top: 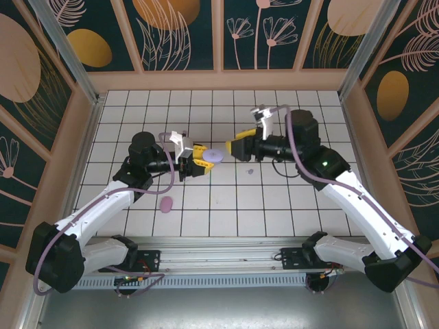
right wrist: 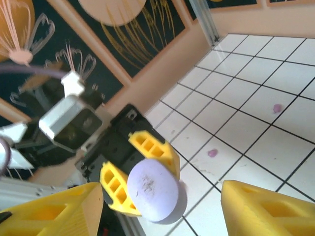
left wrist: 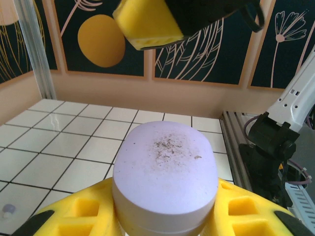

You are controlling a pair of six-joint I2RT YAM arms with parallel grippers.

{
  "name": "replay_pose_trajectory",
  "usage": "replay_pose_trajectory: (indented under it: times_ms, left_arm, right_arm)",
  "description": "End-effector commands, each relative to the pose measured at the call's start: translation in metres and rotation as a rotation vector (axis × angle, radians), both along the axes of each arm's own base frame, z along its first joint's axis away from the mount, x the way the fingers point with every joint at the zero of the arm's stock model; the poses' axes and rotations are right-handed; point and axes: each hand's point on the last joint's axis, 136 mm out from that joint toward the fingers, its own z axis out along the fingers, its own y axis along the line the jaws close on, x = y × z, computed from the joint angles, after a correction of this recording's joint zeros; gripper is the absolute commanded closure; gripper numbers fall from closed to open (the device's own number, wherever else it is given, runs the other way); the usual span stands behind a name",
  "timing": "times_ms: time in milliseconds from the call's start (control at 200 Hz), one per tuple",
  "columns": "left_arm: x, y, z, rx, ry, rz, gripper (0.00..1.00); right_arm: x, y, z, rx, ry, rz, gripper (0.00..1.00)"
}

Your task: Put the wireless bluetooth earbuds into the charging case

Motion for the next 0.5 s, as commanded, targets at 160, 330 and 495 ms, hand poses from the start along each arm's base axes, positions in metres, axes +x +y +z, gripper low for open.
replay_pose_trajectory:
  times_ms: [160,330,495]
  left_arm:
    - [-0.005,0.003,0.012,0.006,0.014,-0.032,0.96]
    - [-0.004,0.002,0.013,-0.001,0.023,-0.038,0.96]
    - [-0.005,0.002,0.013,-0.001,0.026,-0.041,0.97]
  right_arm:
    - [-0.005,0.012,-0.051,-0.264,-0.106,0.064,0.34]
    - [-0.008,0.023,-0.059,-0.283,-0.098,0.124,0.35]
    - [-0.009,0.03,-0.066,-0.299,-0.089,0.149,0.35]
